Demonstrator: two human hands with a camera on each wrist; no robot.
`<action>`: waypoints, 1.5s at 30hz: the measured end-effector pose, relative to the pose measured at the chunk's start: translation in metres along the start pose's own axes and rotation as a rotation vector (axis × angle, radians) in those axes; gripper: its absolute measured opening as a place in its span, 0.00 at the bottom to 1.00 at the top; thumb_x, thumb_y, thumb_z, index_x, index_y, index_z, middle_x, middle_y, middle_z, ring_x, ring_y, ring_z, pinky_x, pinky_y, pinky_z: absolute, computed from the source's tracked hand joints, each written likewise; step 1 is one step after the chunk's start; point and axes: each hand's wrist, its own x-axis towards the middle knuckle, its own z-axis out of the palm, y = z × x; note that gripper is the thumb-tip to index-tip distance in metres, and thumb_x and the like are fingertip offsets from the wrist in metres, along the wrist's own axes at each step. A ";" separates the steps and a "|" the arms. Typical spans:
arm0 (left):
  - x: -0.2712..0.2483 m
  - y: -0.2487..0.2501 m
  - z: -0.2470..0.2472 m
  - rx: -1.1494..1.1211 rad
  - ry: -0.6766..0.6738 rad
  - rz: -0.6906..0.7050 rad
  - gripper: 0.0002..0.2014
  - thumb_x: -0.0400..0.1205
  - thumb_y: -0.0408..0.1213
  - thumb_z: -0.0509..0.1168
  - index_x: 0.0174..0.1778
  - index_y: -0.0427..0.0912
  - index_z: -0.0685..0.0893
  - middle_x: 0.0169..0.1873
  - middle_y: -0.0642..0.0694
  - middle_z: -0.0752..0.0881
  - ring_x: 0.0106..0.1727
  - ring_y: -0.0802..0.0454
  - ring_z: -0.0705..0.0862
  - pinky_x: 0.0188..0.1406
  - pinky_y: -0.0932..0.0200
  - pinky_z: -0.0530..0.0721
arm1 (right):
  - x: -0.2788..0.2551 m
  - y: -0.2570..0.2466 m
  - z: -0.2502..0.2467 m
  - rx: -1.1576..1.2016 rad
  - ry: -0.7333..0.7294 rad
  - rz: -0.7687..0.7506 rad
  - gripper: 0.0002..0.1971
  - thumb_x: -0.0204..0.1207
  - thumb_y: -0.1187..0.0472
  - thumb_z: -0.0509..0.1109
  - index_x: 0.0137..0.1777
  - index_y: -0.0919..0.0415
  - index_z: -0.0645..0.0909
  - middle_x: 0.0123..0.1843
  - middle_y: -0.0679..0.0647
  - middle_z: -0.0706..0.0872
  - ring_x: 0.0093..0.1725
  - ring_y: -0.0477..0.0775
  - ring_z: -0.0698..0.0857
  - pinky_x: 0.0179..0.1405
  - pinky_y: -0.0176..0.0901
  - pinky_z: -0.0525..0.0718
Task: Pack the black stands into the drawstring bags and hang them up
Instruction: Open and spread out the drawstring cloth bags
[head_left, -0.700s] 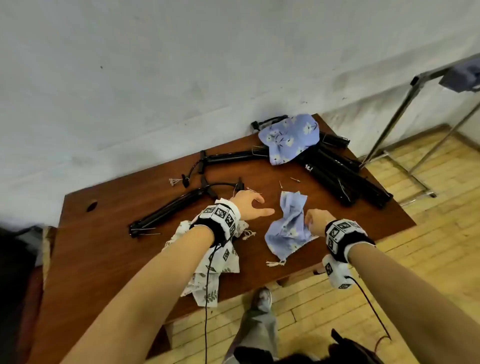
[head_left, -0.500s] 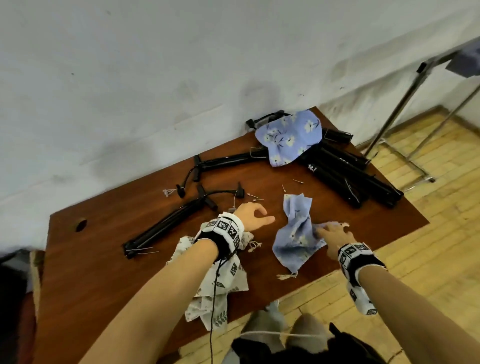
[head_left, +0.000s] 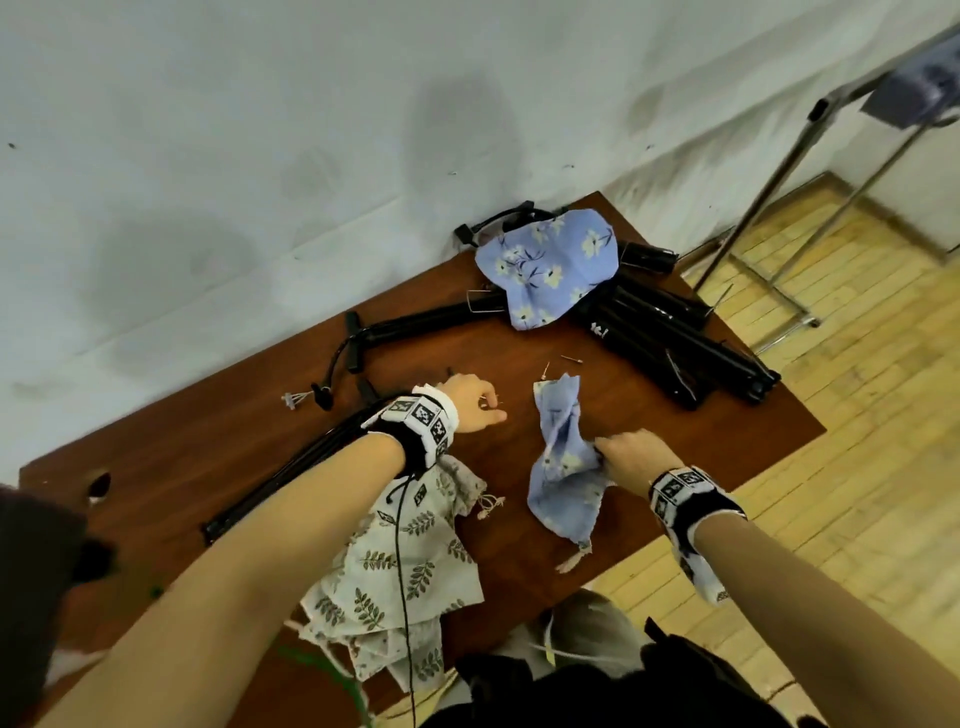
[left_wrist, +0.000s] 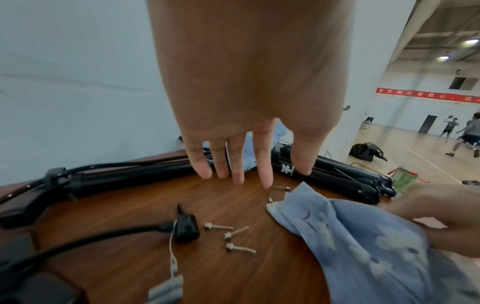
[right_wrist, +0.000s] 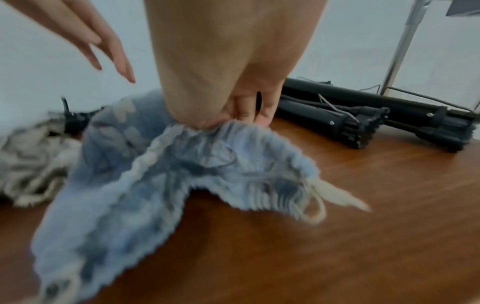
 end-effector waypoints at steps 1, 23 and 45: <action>0.004 -0.007 -0.006 -0.007 0.030 0.002 0.17 0.78 0.58 0.65 0.54 0.51 0.85 0.58 0.48 0.83 0.62 0.46 0.80 0.63 0.47 0.79 | 0.002 -0.001 -0.007 0.022 -0.013 -0.005 0.11 0.80 0.53 0.65 0.58 0.55 0.79 0.56 0.54 0.87 0.56 0.58 0.85 0.51 0.48 0.79; -0.029 0.006 0.027 0.131 0.052 0.173 0.35 0.71 0.75 0.57 0.58 0.48 0.79 0.44 0.49 0.86 0.49 0.46 0.83 0.60 0.42 0.73 | 0.022 -0.046 -0.117 1.212 -0.094 -0.067 0.20 0.66 0.65 0.82 0.55 0.54 0.79 0.50 0.59 0.85 0.46 0.56 0.84 0.43 0.46 0.85; -0.055 -0.032 0.018 -0.134 0.254 0.286 0.18 0.78 0.22 0.57 0.54 0.42 0.87 0.64 0.51 0.76 0.44 0.49 0.78 0.41 0.61 0.72 | -0.012 0.000 -0.103 0.563 0.011 0.015 0.23 0.73 0.75 0.60 0.54 0.49 0.87 0.55 0.52 0.81 0.51 0.56 0.84 0.48 0.47 0.86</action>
